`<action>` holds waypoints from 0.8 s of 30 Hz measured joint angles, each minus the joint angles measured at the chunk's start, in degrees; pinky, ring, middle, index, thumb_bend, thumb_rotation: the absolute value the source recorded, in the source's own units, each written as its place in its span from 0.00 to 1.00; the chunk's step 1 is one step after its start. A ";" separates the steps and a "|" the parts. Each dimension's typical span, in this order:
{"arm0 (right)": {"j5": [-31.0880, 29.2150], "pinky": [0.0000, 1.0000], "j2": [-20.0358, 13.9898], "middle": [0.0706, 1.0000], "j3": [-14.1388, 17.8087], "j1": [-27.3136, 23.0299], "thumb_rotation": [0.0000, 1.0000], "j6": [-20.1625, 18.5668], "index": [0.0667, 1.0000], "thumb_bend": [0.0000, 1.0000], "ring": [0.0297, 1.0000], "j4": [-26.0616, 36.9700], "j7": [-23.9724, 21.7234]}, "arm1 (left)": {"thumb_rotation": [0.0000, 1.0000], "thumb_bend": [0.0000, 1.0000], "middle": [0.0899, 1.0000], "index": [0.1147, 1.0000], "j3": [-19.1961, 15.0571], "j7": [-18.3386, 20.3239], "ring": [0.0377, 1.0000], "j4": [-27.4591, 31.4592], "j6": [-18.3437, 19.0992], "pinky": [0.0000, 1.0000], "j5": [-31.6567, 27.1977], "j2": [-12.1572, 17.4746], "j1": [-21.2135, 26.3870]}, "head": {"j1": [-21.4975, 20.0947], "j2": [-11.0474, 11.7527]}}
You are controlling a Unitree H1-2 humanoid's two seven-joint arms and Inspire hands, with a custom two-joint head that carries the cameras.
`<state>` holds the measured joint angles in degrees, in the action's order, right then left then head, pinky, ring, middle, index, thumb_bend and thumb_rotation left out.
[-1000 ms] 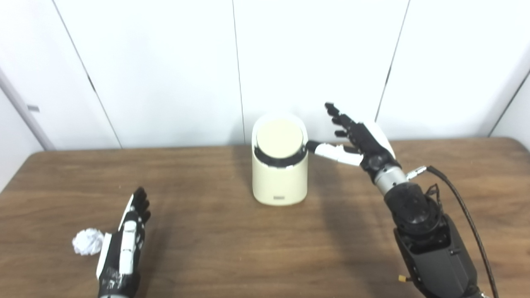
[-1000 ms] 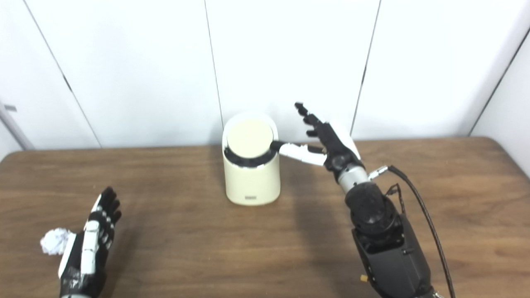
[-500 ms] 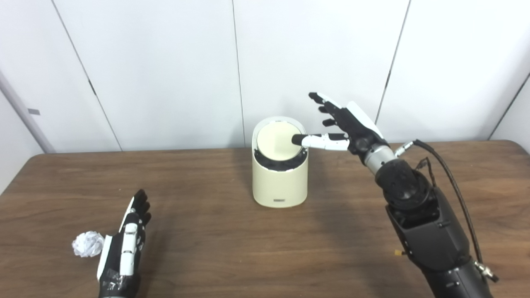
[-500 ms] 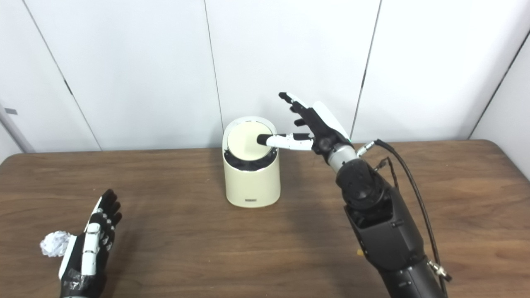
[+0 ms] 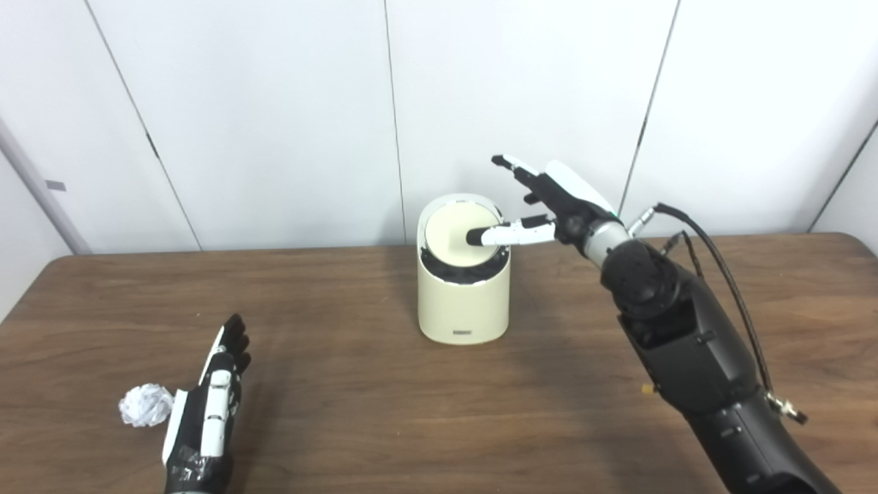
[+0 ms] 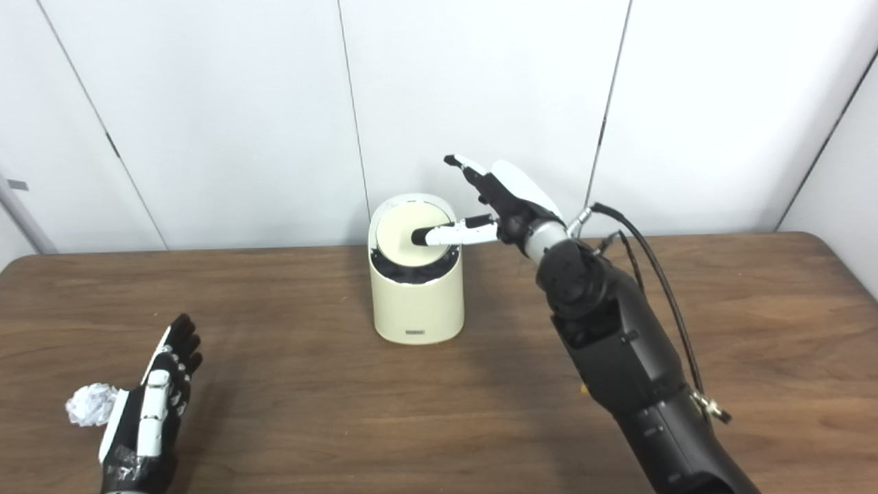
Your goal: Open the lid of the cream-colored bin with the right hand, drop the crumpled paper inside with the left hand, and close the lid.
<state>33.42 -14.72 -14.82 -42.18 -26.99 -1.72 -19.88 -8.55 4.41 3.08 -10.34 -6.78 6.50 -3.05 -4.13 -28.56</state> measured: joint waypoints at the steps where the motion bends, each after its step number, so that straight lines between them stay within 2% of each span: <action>1: 0.69 0.83 0.00 0.95 -0.32 -0.27 0.52 0.00 0.96 0.87 0.94 -0.18 -0.30 | 0.98 0.37 1.00 1.00 0.00 -0.06 1.00 0.00 0.00 1.00 0.12 -0.01 0.00 | 0.00 0.00; 4: 2.99 0.83 0.00 0.95 -1.70 -1.00 0.52 0.00 0.95 0.88 0.94 -0.64 -1.25 | 0.96 0.37 1.00 1.00 0.00 -0.08 1.00 0.00 -0.01 1.00 0.18 -0.01 0.00 | 0.00 -0.18; 8: 4.36 0.90 0.21 0.96 -2.58 -1.90 0.50 0.00 0.95 0.88 0.96 -2.04 -2.28 | 0.96 0.37 1.00 1.00 0.01 -0.07 1.00 0.00 -0.01 1.00 0.18 -0.01 0.00 | -0.09 -0.35; 15: 5.86 0.94 0.77 0.97 -3.78 -3.36 0.49 0.02 0.96 0.86 0.97 -5.13 -2.51 | 0.98 0.34 1.00 1.00 0.04 0.01 1.00 -0.01 -0.13 1.00 0.17 -0.05 -0.01 | 0.00 -0.62; 24: 6.36 0.94 0.67 0.97 -5.26 -4.27 0.48 0.09 0.97 0.85 0.98 -6.98 -2.50 | 0.97 0.37 1.00 1.00 0.05 0.00 1.00 -0.01 -0.13 1.00 0.17 -0.07 0.00 | -0.18 -0.62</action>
<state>39.78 -14.05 -20.09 -46.45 -26.90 -8.69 -22.37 -8.50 4.41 3.07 -10.47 -6.61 6.43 -3.05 -4.31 -29.18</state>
